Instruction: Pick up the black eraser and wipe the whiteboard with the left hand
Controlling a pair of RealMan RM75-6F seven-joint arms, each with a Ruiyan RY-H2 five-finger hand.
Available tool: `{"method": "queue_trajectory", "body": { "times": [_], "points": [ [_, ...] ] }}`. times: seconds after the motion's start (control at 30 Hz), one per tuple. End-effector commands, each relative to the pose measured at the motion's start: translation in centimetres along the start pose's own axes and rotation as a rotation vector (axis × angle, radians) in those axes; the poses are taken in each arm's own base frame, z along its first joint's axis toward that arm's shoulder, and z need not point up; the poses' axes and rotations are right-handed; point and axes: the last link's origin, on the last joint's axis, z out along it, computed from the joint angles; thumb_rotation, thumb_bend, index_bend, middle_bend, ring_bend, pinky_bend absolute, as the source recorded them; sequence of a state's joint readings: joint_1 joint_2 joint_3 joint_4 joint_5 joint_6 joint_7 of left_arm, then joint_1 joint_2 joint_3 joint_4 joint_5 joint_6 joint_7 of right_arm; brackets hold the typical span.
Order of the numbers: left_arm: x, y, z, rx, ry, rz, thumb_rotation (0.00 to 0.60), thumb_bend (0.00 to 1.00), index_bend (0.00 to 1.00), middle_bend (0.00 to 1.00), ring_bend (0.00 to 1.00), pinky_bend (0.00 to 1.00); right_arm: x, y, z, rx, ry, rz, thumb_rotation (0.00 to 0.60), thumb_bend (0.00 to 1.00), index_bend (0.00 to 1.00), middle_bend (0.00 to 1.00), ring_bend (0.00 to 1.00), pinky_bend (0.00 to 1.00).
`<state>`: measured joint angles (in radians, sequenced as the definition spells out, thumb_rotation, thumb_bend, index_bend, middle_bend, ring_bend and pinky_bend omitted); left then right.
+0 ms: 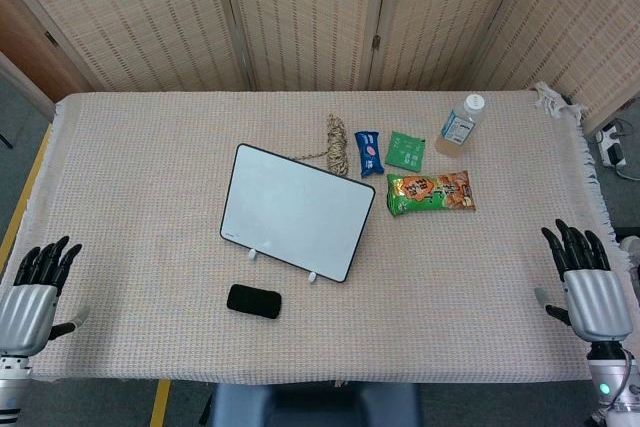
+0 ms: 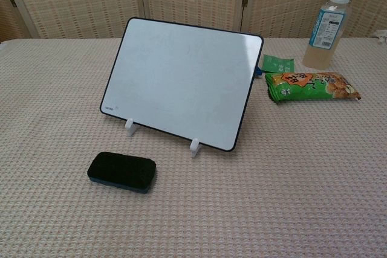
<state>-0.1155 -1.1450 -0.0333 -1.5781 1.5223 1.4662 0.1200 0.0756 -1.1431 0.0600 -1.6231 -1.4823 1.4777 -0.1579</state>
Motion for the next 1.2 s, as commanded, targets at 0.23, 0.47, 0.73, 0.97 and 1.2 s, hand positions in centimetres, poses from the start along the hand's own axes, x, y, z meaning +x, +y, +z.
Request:
{"method": "queue_trajectory", "body": {
  "times": [0.23, 0.47, 0.73, 0.97, 1.2],
  "points": [
    [-0.3, 1.1, 0.2, -0.070, -0.015, -0.002, 0.600, 0.25, 0.00, 0.01, 0.01, 0.05, 0.2, 0.0, -0.6, 0.004, 0.019, -0.006, 0.600, 0.31, 0.00, 0.00, 0.00, 0.00],
    [-1.8, 4.3, 0.9, -0.260, -0.050, 0.009, 0.600, 0.24, 0.22, 0.89, 0.69, 0.87, -0.1, -0.2, -0.5, -0.024, 0.037, -0.025, 0.600, 0.31, 0.00, 0.00, 0.00, 0.00],
    [-4.6, 8.3, 4.2, -0.300, -0.285, -0.071, 0.600, 0.24, 0.33, 1.00, 0.93, 1.00, -1.1, -0.7, 0.2, -0.034, 0.004, -0.061, 0.600, 0.31, 0.00, 0.00, 0.00, 0.00],
    [-5.4, 11.5, 6.8, -0.287, -0.354, -0.129, 0.600, 0.24, 0.36, 1.00, 0.96, 1.00, -1.2, -0.5, 0.6, -0.055, -0.003, -0.059, 0.600, 0.31, 0.00, 0.00, 0.00, 0.00],
    [-5.4, 14.3, 8.3, -0.308, -0.449, -0.131, 0.600, 0.25, 0.31, 1.00, 0.96, 1.00, -1.2, -0.1, 1.1, -0.069, -0.024, -0.052, 0.600, 0.31, 0.00, 0.00, 0.00, 0.00]
  ]
}}
